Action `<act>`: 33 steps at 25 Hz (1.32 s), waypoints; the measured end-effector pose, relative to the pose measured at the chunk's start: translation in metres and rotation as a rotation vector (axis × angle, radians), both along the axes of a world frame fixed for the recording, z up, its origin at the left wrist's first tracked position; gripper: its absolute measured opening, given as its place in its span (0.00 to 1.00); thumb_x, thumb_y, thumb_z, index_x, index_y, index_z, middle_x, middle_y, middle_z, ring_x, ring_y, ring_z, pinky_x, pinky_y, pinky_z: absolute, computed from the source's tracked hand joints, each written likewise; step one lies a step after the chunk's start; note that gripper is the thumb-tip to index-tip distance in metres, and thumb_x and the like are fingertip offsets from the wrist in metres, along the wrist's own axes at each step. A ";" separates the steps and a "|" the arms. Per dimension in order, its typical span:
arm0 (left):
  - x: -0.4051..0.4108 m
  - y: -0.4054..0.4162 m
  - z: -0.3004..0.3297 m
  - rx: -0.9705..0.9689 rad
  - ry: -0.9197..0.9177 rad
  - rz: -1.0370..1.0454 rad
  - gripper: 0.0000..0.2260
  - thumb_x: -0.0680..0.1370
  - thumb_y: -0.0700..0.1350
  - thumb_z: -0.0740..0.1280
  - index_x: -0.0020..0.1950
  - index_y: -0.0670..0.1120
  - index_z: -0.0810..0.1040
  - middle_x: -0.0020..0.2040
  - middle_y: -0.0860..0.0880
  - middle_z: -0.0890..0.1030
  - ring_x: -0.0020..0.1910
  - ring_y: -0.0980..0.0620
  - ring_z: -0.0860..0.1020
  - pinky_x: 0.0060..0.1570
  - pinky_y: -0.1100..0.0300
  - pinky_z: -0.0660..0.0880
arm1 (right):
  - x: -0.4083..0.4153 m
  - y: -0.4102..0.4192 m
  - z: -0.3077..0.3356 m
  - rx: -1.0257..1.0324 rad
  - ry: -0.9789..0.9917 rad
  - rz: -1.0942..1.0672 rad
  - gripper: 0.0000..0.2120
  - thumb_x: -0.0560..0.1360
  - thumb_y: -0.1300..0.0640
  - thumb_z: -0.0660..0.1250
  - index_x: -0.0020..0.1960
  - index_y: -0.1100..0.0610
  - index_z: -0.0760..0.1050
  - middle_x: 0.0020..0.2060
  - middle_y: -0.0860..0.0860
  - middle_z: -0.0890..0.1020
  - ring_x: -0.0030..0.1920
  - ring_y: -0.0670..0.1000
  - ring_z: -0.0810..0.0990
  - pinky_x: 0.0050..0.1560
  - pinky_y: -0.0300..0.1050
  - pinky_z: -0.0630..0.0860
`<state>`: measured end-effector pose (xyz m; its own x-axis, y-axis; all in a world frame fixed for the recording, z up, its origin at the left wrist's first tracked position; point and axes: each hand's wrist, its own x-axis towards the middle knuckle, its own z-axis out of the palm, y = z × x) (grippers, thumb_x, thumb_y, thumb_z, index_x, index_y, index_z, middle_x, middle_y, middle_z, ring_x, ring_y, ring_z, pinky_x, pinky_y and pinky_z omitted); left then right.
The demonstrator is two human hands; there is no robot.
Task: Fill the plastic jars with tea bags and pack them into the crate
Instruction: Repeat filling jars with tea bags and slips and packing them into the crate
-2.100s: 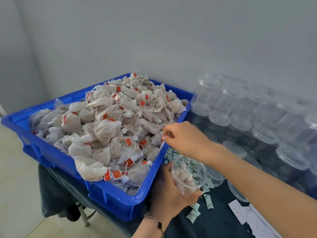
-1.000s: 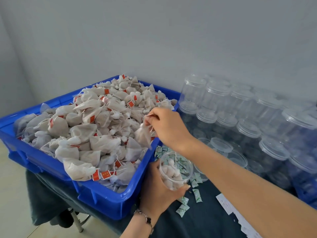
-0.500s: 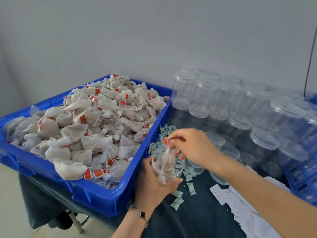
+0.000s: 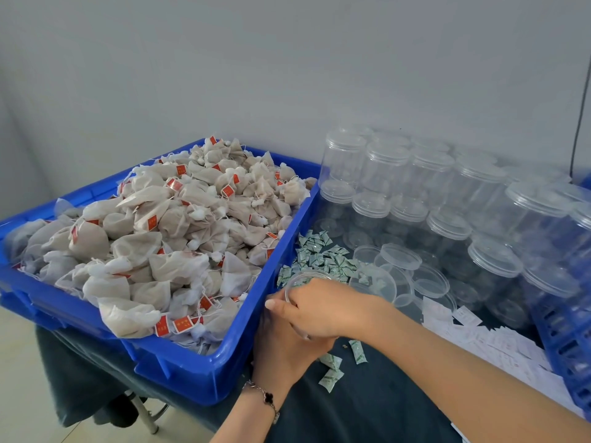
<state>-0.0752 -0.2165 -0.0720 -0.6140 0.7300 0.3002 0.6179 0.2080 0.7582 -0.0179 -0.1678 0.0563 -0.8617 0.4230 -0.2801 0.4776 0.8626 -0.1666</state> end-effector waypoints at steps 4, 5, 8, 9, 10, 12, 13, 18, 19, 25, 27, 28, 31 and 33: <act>0.001 -0.004 0.003 0.003 -0.117 0.039 0.33 0.56 0.67 0.68 0.57 0.59 0.65 0.47 0.61 0.75 0.45 0.61 0.77 0.41 0.66 0.76 | 0.001 0.001 0.000 0.000 -0.157 0.073 0.27 0.77 0.34 0.48 0.46 0.54 0.75 0.41 0.52 0.81 0.44 0.52 0.77 0.48 0.47 0.73; 0.001 -0.006 0.004 0.030 -0.164 0.023 0.38 0.55 0.67 0.70 0.61 0.57 0.63 0.50 0.60 0.74 0.48 0.60 0.77 0.45 0.62 0.76 | 0.005 0.002 0.005 -0.032 -0.127 0.054 0.25 0.77 0.35 0.51 0.44 0.53 0.75 0.39 0.51 0.80 0.41 0.50 0.78 0.44 0.45 0.74; 0.002 -0.017 0.009 0.122 -0.210 -0.043 0.43 0.52 0.66 0.73 0.63 0.52 0.65 0.55 0.58 0.73 0.55 0.57 0.75 0.50 0.60 0.75 | 0.025 0.013 0.022 -0.048 0.252 -0.112 0.19 0.78 0.43 0.57 0.33 0.49 0.74 0.29 0.48 0.74 0.31 0.44 0.72 0.34 0.42 0.70; 0.002 -0.020 0.012 0.147 -0.206 -0.042 0.43 0.52 0.65 0.75 0.63 0.52 0.66 0.56 0.58 0.73 0.56 0.57 0.75 0.51 0.60 0.75 | 0.035 0.019 0.025 -0.034 0.426 -0.177 0.17 0.78 0.45 0.58 0.34 0.49 0.75 0.28 0.48 0.75 0.29 0.45 0.71 0.33 0.43 0.69; 0.003 -0.023 0.015 0.169 -0.214 -0.039 0.43 0.52 0.63 0.76 0.63 0.51 0.68 0.57 0.58 0.74 0.56 0.58 0.75 0.53 0.59 0.76 | 0.046 0.026 0.024 -0.036 0.565 -0.243 0.15 0.79 0.47 0.59 0.36 0.50 0.76 0.30 0.49 0.78 0.29 0.46 0.73 0.34 0.44 0.71; 0.009 -0.027 0.021 0.209 -0.234 -0.055 0.37 0.52 0.58 0.79 0.59 0.53 0.73 0.53 0.58 0.79 0.53 0.60 0.78 0.50 0.57 0.79 | 0.067 0.035 0.015 -0.039 0.651 -0.345 0.12 0.79 0.50 0.60 0.41 0.51 0.78 0.34 0.49 0.82 0.32 0.49 0.78 0.36 0.43 0.74; 0.014 -0.030 0.021 0.219 -0.231 -0.078 0.34 0.51 0.57 0.80 0.55 0.55 0.76 0.49 0.58 0.81 0.49 0.60 0.80 0.46 0.57 0.80 | 0.075 0.040 0.005 -0.025 0.605 -0.370 0.10 0.79 0.51 0.61 0.42 0.49 0.78 0.35 0.48 0.82 0.33 0.47 0.78 0.35 0.36 0.72; 0.052 -0.061 0.016 0.136 -0.085 -0.195 0.38 0.48 0.66 0.76 0.58 0.64 0.73 0.50 0.64 0.79 0.47 0.68 0.78 0.35 0.71 0.75 | 0.104 0.038 -0.054 -0.062 0.251 -0.271 0.07 0.78 0.55 0.63 0.50 0.55 0.80 0.47 0.49 0.83 0.44 0.45 0.78 0.44 0.36 0.73; 0.057 -0.066 0.016 0.164 -0.061 -0.193 0.39 0.48 0.65 0.76 0.58 0.68 0.71 0.53 0.68 0.77 0.47 0.72 0.77 0.32 0.76 0.72 | 0.105 0.032 -0.067 -0.060 0.207 -0.216 0.08 0.77 0.55 0.63 0.50 0.55 0.80 0.47 0.51 0.82 0.46 0.48 0.79 0.47 0.41 0.75; 0.062 -0.070 0.014 0.204 -0.140 -0.147 0.41 0.46 0.65 0.75 0.57 0.76 0.65 0.54 0.74 0.72 0.47 0.77 0.74 0.34 0.78 0.68 | 0.109 0.014 -0.105 0.148 0.341 -0.108 0.11 0.80 0.54 0.59 0.60 0.50 0.75 0.56 0.48 0.76 0.57 0.51 0.71 0.59 0.43 0.67; 0.062 -0.070 0.008 0.181 -0.158 -0.123 0.42 0.45 0.66 0.75 0.58 0.75 0.64 0.56 0.72 0.72 0.50 0.74 0.74 0.38 0.73 0.70 | 0.108 0.012 -0.109 0.177 0.361 -0.131 0.12 0.80 0.54 0.59 0.61 0.51 0.74 0.57 0.48 0.75 0.58 0.50 0.70 0.60 0.40 0.65; 0.062 -0.070 0.005 0.189 -0.165 -0.124 0.43 0.46 0.66 0.75 0.59 0.75 0.63 0.56 0.71 0.72 0.51 0.73 0.74 0.40 0.72 0.70 | 0.108 0.010 -0.111 0.167 0.395 -0.159 0.11 0.79 0.55 0.59 0.60 0.52 0.74 0.56 0.48 0.75 0.57 0.50 0.70 0.60 0.40 0.65; 0.062 -0.071 0.003 0.226 -0.178 -0.136 0.45 0.47 0.65 0.76 0.61 0.74 0.62 0.58 0.69 0.72 0.52 0.72 0.75 0.45 0.69 0.73 | 0.107 0.009 -0.112 0.129 0.462 -0.313 0.12 0.79 0.60 0.60 0.62 0.56 0.72 0.57 0.52 0.73 0.56 0.52 0.71 0.58 0.41 0.67; 0.061 -0.071 0.005 0.234 -0.170 -0.148 0.44 0.47 0.65 0.75 0.61 0.74 0.62 0.58 0.69 0.72 0.52 0.72 0.75 0.45 0.71 0.73 | 0.107 0.010 -0.112 0.184 0.353 -0.333 0.13 0.79 0.59 0.58 0.63 0.55 0.71 0.58 0.52 0.73 0.58 0.53 0.72 0.57 0.43 0.68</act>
<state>-0.0140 -0.2874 -0.0667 -0.5623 0.7384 0.3723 0.4885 -0.0667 0.8700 0.0894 -0.1579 -0.0553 -0.7006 0.7053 0.1080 0.6733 0.7036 -0.2274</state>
